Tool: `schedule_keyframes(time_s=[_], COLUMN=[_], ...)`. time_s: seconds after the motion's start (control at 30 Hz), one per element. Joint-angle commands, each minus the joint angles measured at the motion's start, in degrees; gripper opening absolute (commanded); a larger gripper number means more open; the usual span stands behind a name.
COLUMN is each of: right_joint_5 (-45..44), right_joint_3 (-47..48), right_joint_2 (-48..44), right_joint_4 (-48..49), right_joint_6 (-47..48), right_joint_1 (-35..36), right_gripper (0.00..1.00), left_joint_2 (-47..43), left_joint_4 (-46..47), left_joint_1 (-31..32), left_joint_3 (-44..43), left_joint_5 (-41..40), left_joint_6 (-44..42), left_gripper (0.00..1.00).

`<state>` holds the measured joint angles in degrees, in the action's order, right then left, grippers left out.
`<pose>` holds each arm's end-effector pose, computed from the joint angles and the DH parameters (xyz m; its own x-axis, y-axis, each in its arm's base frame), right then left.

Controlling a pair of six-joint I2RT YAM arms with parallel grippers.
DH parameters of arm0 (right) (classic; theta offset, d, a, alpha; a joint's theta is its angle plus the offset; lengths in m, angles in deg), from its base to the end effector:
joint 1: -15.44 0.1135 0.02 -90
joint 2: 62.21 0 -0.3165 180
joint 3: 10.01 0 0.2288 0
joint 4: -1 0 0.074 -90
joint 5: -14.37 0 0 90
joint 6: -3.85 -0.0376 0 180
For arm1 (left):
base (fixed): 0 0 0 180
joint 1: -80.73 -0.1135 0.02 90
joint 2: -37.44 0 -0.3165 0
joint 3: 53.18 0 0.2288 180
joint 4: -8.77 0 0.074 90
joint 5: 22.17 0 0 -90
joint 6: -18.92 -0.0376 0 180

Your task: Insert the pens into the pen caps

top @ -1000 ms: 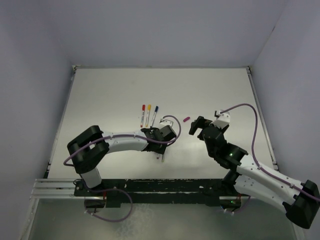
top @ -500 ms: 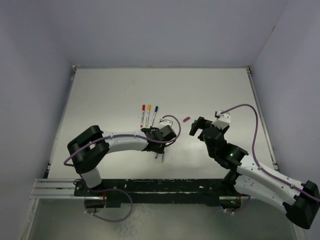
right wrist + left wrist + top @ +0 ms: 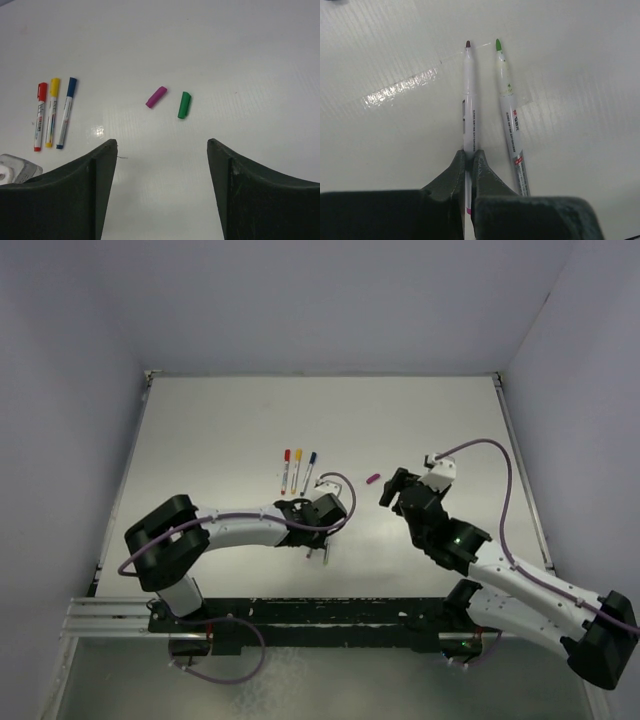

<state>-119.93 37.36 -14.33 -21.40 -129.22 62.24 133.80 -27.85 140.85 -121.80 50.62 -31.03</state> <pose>0.1078 0.0764 0.3069 -0.2502 0.4475 -0.8586 0.1226 0.8943 0.4304 0.1617 -0.2590 0.2225 -0.8357 0.2207 -0.5029 0.2962 0.9522 -0.0742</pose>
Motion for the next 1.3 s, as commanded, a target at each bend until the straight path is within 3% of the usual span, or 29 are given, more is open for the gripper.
schedule_keyframes(time_s=[0.0, 0.13, 0.27, 0.4, 0.53, 0.63, 0.8, 1.03, 1.27], right_joint_5=[-2.65, -1.09, 3.0, 6.4, 9.02, 10.28, 11.97, 14.22, 19.39], right_joint_3=[4.47, 5.93, 9.4, 14.64, 19.94, 24.57, 32.38, 34.08, 34.22], right_joint_2=[3.12, 7.07, 12.76, 20.63, 29.56, 35.61, 43.47, 47.19, 49.75], right_joint_4=[1.63, 4.66, 4.18, 1.1, -0.49, -3.09, -7.53, -8.18, -7.18], right_joint_6=[1.87, 3.85, 3.33, 1.58, 1.28, 1.05, -0.15, -1.65, -1.57], right_joint_1=[-0.31, -1.29, -4.14, -7.0, -8.26, -8.82, -10.11, -12.26, -15.34], right_gripper=[0.71, 0.43, 0.38, 0.24, 0.2, 0.19, 0.27, 0.48, 0.46], left_joint_2=[-2.16, -10.26, -17.75, -22.36, -25.21, -26.63, -28.56, -30.92, -31.19], left_joint_4=[-5.38, -6.44, -6.31, -5.73, -6.08, -6.25, -7.31, -6.7, -4.96], left_joint_1=[0.26, 0.16, 0.17, 0.15, 0.18, 0.18, 0.22, 0.18, 0.14], left_joint_3=[3.83, 3.62, 3.63, 4.32, 5.37, 6.25, 7.37, 8.88, 9.87], left_joint_5=[1.67, -1.3, -2.79, -2.7, -2.9, -2.95, -3.39, -3.2, -2.39], left_joint_6=[1.75, 0.77, -0.42, -1.76, -1.79, -1.74, -1.64, -2.26, -2.13], left_gripper=[0.0, 0.0, 0.0, 0.0, 0.0, 0.0, 0.0, 0.0, 0.0])
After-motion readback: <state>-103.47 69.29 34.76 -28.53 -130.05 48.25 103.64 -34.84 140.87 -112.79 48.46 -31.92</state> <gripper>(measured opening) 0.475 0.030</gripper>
